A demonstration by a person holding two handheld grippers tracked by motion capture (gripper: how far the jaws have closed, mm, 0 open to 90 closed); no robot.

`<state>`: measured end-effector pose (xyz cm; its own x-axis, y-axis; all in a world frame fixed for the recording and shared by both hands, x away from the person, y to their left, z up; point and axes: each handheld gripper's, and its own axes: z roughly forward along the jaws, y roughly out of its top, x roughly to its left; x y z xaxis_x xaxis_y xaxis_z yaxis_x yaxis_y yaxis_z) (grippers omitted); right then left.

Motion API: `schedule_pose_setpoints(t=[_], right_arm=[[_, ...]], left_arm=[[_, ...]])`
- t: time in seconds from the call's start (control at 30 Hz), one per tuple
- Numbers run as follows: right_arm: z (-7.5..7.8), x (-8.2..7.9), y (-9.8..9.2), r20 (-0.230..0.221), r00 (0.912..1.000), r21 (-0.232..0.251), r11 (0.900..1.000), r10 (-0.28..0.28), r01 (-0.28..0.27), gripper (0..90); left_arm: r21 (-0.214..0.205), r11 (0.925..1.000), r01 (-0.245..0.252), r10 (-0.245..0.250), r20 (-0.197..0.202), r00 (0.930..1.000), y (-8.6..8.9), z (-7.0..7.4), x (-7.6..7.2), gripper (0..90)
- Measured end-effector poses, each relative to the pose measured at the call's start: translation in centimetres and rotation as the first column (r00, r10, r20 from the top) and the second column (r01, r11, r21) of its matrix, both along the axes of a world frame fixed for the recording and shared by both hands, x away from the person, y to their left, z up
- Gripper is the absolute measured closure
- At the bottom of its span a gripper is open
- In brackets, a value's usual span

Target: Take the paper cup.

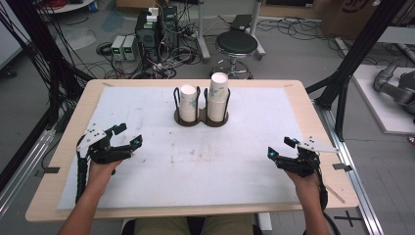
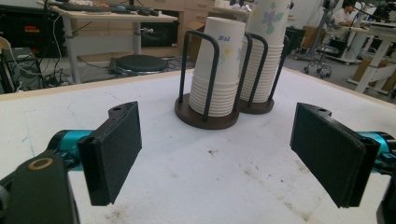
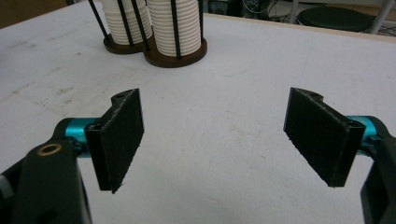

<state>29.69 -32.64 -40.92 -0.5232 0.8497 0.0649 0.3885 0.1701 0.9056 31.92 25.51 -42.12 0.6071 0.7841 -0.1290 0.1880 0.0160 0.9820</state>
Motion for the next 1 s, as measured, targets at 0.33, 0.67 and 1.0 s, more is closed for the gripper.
schedule_pose_setpoints(t=[0.33, 0.67, 1.0], right_arm=[[-0.1, -0.1, -0.1, -0.005, 1.0000, 0.010, 0.9999, -0.001, 0.001, 20.7], [0.2, -0.4, 0.0, -0.001, 1.0000, 0.017, 0.9998, 0.005, -0.005, 20.7], [0.5, -0.3, 0.5, 0.001, 0.9998, 0.017, 0.9996, 0.022, -0.022, 20.7]], left_arm=[[-0.013, 0.9999, -0.007, 0.007, -0.012, 0.9999, 0.0, -0.2, 0.4, 16.6], [-0.027, 0.9992, 0.031, -0.031, 0.001, 0.9995, -0.5, 0.6, 0.4, 16.6], [-0.015, 0.9979, 0.063, -0.062, 0.020, 0.9978, -2.5, 3.8, 3.7, 16.5]])
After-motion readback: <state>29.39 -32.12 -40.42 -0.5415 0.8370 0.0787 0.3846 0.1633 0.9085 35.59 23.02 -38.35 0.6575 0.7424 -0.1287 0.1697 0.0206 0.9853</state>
